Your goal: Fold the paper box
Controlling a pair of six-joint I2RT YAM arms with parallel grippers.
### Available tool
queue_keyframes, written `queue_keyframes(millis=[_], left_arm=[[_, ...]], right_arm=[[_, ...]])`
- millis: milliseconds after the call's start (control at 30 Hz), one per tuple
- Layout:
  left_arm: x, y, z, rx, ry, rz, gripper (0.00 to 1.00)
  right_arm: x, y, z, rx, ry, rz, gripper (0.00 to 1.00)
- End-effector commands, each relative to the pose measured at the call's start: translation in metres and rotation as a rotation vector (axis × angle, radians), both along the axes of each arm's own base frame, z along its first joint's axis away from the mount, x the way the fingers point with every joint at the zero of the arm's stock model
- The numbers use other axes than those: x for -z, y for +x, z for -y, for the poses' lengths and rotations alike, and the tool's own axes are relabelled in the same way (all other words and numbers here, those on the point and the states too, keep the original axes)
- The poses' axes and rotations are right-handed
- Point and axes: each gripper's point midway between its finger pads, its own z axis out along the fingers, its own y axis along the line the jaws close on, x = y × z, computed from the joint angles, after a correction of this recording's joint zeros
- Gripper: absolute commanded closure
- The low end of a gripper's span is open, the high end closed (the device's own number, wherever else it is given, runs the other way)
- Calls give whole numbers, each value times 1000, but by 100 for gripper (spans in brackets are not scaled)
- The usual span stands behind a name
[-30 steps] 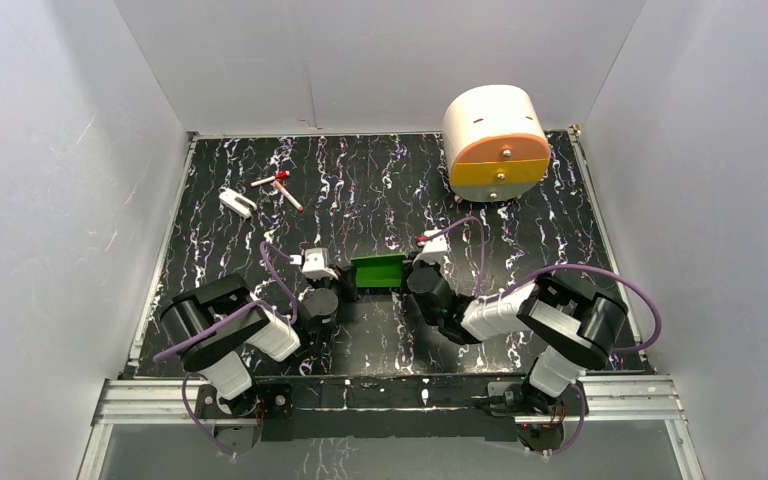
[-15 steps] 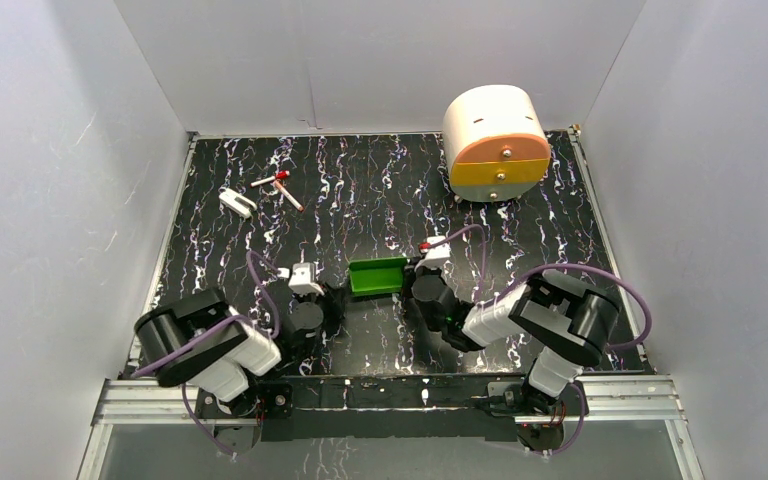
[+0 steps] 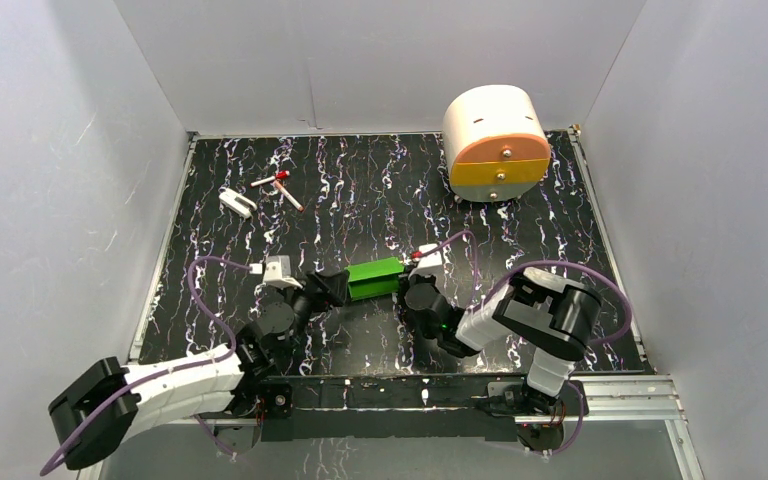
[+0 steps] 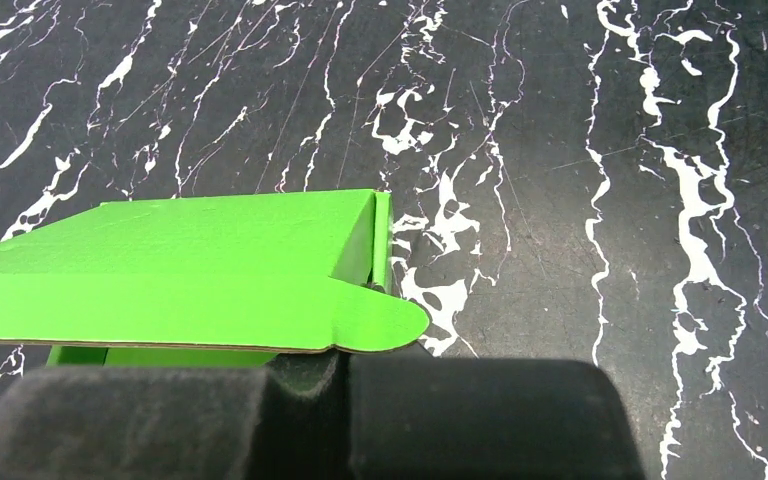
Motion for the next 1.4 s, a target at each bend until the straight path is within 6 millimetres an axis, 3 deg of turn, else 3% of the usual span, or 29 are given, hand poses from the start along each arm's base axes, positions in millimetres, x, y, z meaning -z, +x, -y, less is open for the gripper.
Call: queue_keyframes(millis=[0,133,467,700,1100,1233,1367], left_arm=[[3,9,-10,-27,121,-49,27],[12,23,-26,-40,149,-116,27],[26,22,-40,6,320,-115,28],[31,19,-21,156,420,-59,27],[16,19,22,399,499,124,27],[15,25,25,391,514,130,32],[10,34,30,386,519,142,44]], right_arm=[[31,-11,12,-34,-145,-57,100],[20,-9,8,-41,-168,-56,100],[-14,-3,12,-15,-250,-55,100],[-31,-2,16,-20,-256,-57,100],[-57,-3,10,-62,-231,-55,100],[-61,-4,7,-78,-213,-54,100],[-61,-5,5,-89,-213,-59,100]])
